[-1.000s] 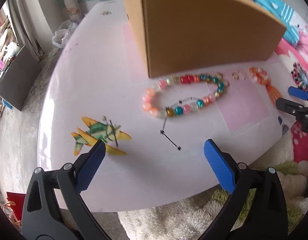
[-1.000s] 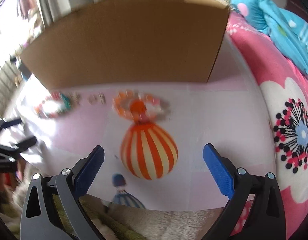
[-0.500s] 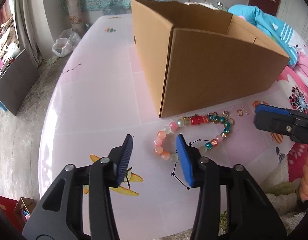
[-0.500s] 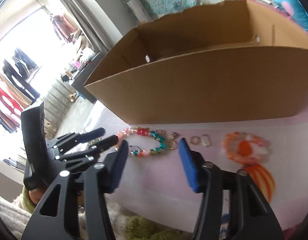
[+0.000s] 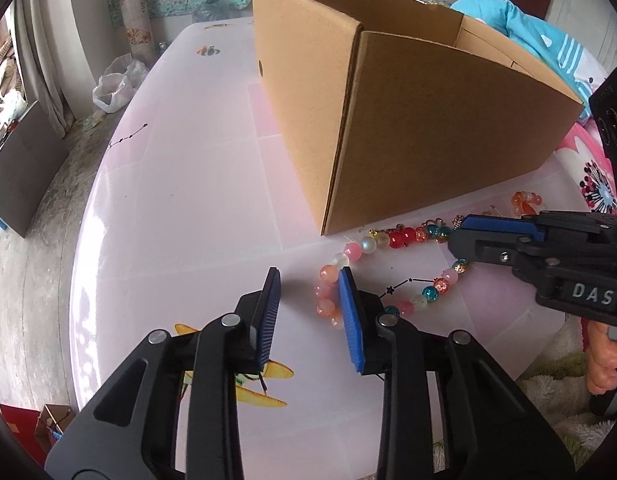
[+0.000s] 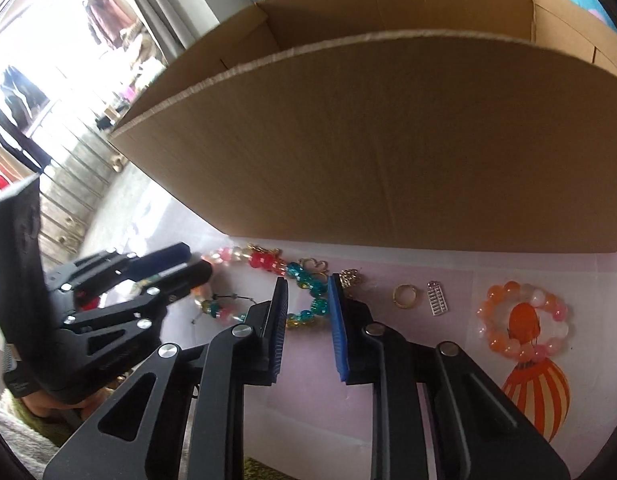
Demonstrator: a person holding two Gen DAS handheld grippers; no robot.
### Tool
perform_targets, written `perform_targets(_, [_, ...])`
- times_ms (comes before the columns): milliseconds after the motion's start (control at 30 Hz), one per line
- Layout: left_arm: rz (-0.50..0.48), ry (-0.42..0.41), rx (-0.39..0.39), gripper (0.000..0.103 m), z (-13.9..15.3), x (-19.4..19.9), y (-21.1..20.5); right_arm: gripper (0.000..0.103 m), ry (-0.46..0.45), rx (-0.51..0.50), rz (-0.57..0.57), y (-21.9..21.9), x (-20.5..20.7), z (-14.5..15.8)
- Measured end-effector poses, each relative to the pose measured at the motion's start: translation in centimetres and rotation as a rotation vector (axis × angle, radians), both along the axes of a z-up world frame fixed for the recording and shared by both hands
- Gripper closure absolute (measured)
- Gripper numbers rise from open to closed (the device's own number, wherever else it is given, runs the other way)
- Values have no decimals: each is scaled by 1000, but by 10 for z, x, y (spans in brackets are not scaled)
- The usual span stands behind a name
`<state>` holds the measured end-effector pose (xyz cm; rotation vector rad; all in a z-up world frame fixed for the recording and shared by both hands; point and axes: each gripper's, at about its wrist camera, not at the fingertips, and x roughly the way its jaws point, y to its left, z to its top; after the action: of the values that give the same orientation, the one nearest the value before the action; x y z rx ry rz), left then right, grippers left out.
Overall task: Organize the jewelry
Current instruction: 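Lower the left tool onto the multicolour bead bracelet and close it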
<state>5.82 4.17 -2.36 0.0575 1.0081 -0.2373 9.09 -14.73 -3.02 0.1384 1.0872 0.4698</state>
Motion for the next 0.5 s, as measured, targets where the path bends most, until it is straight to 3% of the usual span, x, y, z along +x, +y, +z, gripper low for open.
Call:
perform_targets(233, [-46,-9,0,76,-1,-2,-5,86,-51,-118,51,23,-3,3])
perform_targets(267, [-54,-16,13,82,-2,-3,-8,93,-59,-137,56,26,-3,3])
perform_targets(333, [-61,-24,23,94,-2,-4,-10,93,-81,-181,73,33,-6,4])
perform_targets(500, [-66,-35,-18,94,4,-6,-7,93,-122,-189,72,40,-12,10])
